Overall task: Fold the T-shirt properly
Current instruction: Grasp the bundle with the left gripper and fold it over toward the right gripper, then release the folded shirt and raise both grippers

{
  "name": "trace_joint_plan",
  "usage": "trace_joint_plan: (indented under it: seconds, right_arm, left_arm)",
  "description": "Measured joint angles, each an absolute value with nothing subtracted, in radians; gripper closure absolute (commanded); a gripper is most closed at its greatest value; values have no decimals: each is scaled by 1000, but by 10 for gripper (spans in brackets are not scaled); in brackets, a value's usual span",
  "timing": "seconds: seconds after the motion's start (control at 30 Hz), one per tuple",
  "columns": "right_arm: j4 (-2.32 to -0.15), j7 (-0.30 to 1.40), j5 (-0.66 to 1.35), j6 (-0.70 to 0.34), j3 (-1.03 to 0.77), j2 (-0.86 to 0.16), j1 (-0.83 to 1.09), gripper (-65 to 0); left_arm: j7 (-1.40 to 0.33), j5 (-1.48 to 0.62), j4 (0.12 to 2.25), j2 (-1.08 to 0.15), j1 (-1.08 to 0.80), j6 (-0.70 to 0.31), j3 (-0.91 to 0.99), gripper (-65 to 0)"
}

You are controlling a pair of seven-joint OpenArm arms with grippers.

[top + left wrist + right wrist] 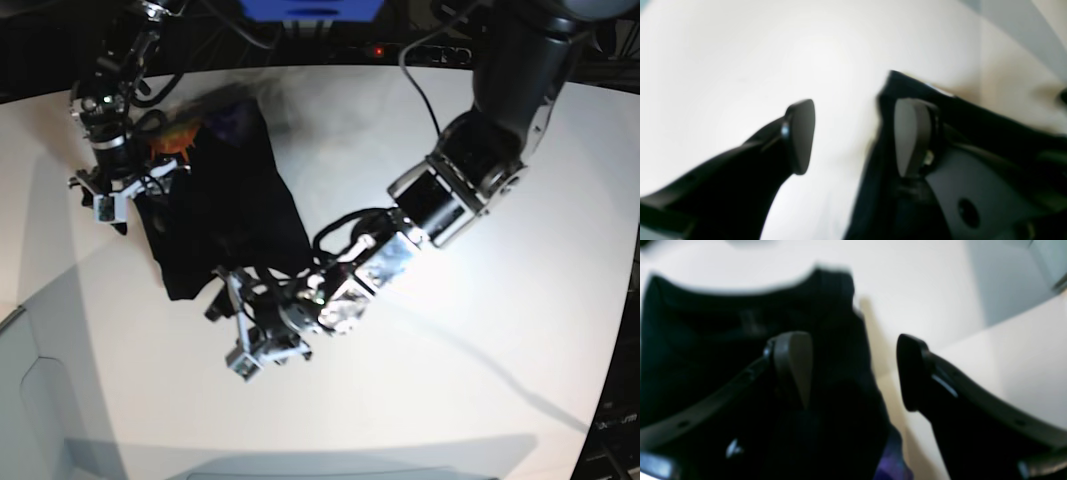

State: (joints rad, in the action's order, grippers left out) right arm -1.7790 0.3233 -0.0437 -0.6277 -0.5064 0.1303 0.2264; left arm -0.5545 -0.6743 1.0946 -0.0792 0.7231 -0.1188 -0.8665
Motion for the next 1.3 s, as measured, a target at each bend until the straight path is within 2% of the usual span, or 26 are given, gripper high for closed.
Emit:
trace_joint_plan:
  seconds: [0.03, 0.07, 0.1, 0.13, 0.17, 0.2, 0.23, 0.27, 0.33, 0.47, 0.67, 0.93, 1.1, 1.17, 1.2, 1.27, 1.3]
  right_arm:
    - [-1769, 330, -44, -628, -516, 127, 223, -402]
    - [-1769, 316, -35, -627, -526, 116, 230, -397]
    - [-1768, 314, -35, -627, -539, 105, 230, -385]
    - [-1767, 320, -39, -628, -559, 100, 228, -373]
    - [-1767, 318, -37, -628, -581, 102, 231, -365]
    - [-1766, 323, -41, -628, -604, 101, 229, -360]
    - [-1767, 327, -44, -628, -615, 95, 228, -358]
    - [-1767, 326, -43, -628, -624, 87, 229, -359]
    - [-1767, 329, -44, -627, -636, 72, 231, -359]
    - [-1737, 321, -43, -627, -638, 69, 228, -359]
    - [-1715, 320, -44, -625, -602, 54, 279, -359]
    - [-1735, 313, -36, -624, -537, 61, 386, -356]
    - [-1787, 318, -40, -624, -639, 72, 369, -356]
    - [-1830, 322, -41, -624, -675, 79, 365, -355]
    - [-1858, 331, -41, -624, -690, 84, 363, -353]
    - [-1921, 318, -33, -624, -725, 88, 379, -331]
    - [-1959, 310, -26, -625, -745, 95, 411, -296]
  left_arm:
    - [0, 0, 1144, -121, 708, 0, -823, -366]
    - [0, 0, 1205, -178, 682, 0, -767, -366]
    - [-535, -669, 1258, -228, 649, -102, -706, -366]
    - [-529, -513, 1316, -268, 602, -125, -638, -366]
    - [-539, -654, 1381, -313, 538, -81, -563, -366]
    - [-518, -738, 1424, -358, 468, -111, -489, -366]
    - [-533, -645, 1477, -392, 398, -122, -434, -366]
    - [-552, -662, 1515, -411, 324, -87, -372, -366]
    - [-556, -671, 1573, -441, 176, -109, -244, -366]
    - [-545, -673, 1654, -429, -42, -110, 17, -366]
    - [-542, -675, 1737, -361, -233, -122, 264, -366]
    - [-549, -673, 1790, -282, -385, -117, 421, -366]
    - [-546, -677, 1877, -240, -465, -120, 492, -361]
    - [-537, -677, 1935, -221, -519, -121, 519, -314]
    - [-538, -681, 1964, -213, -555, -123, 536, -269]
    - [-541, -682, 2006, -190, -640, -124, 573, -144]
    - [-532, -681, 2014, -169, -690, -125, 594, -72]
